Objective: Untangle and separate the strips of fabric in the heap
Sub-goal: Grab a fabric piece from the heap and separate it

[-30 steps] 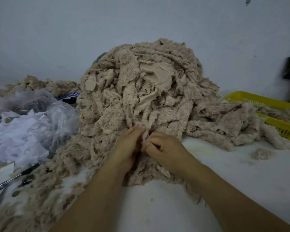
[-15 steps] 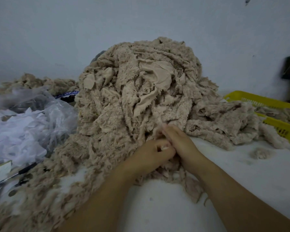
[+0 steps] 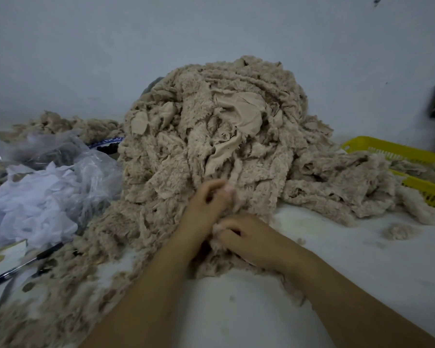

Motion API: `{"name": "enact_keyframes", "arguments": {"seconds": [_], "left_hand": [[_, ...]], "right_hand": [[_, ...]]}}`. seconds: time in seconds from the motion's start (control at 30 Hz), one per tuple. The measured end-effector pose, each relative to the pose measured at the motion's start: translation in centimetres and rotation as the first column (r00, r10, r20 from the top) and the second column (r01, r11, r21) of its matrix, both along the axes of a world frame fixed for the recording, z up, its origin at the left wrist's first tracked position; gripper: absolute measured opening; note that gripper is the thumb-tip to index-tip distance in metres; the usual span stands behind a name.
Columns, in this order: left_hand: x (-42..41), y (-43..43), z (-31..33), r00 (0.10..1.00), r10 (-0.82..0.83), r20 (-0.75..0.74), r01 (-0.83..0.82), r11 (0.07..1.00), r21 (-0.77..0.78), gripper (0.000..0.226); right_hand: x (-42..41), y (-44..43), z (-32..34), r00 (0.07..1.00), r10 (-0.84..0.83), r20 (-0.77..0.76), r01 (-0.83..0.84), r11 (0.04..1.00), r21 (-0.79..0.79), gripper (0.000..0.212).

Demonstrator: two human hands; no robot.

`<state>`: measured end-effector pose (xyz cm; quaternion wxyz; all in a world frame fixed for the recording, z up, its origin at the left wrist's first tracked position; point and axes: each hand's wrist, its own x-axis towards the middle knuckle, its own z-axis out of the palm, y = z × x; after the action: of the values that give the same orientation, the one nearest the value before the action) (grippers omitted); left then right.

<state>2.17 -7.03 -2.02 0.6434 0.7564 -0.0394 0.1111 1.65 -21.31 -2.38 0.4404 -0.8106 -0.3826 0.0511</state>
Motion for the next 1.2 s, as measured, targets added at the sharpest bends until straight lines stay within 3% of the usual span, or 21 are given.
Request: {"name": "enact_keyframes", "arguments": {"seconds": [0.1, 0.13, 0.23, 0.3, 0.37, 0.47, 0.57, 0.6, 0.67, 0.77, 0.87, 0.93, 1.0, 1.1, 1.2], "left_hand": [[0.1, -0.4, -0.4, 0.993, -0.116, -0.028, 0.119, 0.986, 0.119, 0.011], [0.1, -0.3, -0.5, 0.993, -0.115, -0.006, 0.114, 0.978, 0.172, 0.02], [-0.2, -0.2, -0.5, 0.995, -0.07, -0.072, 0.091, 0.93, 0.357, 0.047], [-0.5, -0.4, -0.7, 0.992, -0.077, -0.097, 0.11, 0.911, 0.398, 0.06], [-0.8, -0.5, -0.7, 0.984, -0.134, -0.117, 0.17, 0.9, 0.401, 0.062], [-0.7, -0.6, -0.7, 0.98, -0.169, -0.105, 0.199, 0.854, 0.481, 0.059], [-0.4, -1.1, -0.3, 0.983, -0.078, 0.165, -0.048, 0.763, 0.645, 0.038], [-0.4, -1.3, -0.2, 0.963, -0.048, 0.264, -0.136, 0.761, 0.634, 0.026], [-0.4, -1.4, 0.0, 0.929, -0.095, 0.358, -0.149, 0.789, 0.596, 0.015], [-0.5, -1.6, -0.4, 0.937, -0.232, 0.261, -0.015, 0.719, 0.694, 0.022], [-0.2, -1.2, -0.6, 0.987, -0.005, 0.162, -0.118, 0.661, 0.741, 0.03], [0.2, 0.1, -0.5, 0.958, 0.242, 0.157, -0.279, 0.637, 0.719, 0.032], [0.4, 1.2, -0.5, 0.92, 0.38, 0.096, -0.339, 0.648, 0.682, 0.029], [0.4, 1.6, -0.3, 0.901, 0.429, 0.055, -0.385, 0.737, 0.555, 0.023], [0.0, 1.0, 0.3, 0.892, 0.408, 0.195, -0.451, 0.833, 0.321, 0.023]], "right_hand": [[0.1, -0.7, 0.1, 0.989, -0.146, -0.035, 0.148, 0.988, 0.054, 0.057], [0.3, -1.1, 0.1, 0.971, -0.236, -0.042, 0.239, 0.966, 0.102, 0.062], [1.9, -1.9, -0.1, 0.85, -0.51, -0.134, 0.526, 0.809, 0.26, 0.054], [2.9, -2.2, 0.1, 0.769, -0.565, -0.298, 0.636, 0.719, 0.28, 0.041], [3.5, -2.3, 0.2, 0.735, -0.43, -0.524, 0.646, 0.679, 0.349, 0.028], [3.5, -2.4, 0.6, 0.731, -0.151, -0.666, 0.575, 0.661, 0.481, 0.028], [3.3, -2.5, 1.0, 0.702, 0.012, -0.712, 0.557, 0.615, 0.559, 0.027], [3.3, -2.6, 1.0, 0.7, 0.019, -0.714, 0.553, 0.62, 0.557, 0.028], [3.3, -2.8, 1.0, 0.708, 0.011, -0.706, 0.532, 0.649, 0.544, 0.033], [3.3, -3.2, 1.2, 0.73, 0.024, -0.683, 0.519, 0.63, 0.577, 0.035], [3.3, -3.3, 1.7, 0.746, 0.118, -0.656, 0.51, 0.533, 0.675, 0.041], [3.2, -3.2, 2.0, 0.73, 0.222, -0.647, 0.517, 0.439, 0.734, 0.045], [3.0, -3.2, 2.1, 0.715, 0.271, -0.644, 0.538, 0.374, 0.755, 0.048], [3.0, -3.4, 2.2, 0.689, 0.274, -0.67, 0.601, 0.3, 0.741, 0.058], [3.0, -3.9, 2.3, 0.668, 0.272, -0.692, 0.644, 0.254, 0.722, 0.064]]}}
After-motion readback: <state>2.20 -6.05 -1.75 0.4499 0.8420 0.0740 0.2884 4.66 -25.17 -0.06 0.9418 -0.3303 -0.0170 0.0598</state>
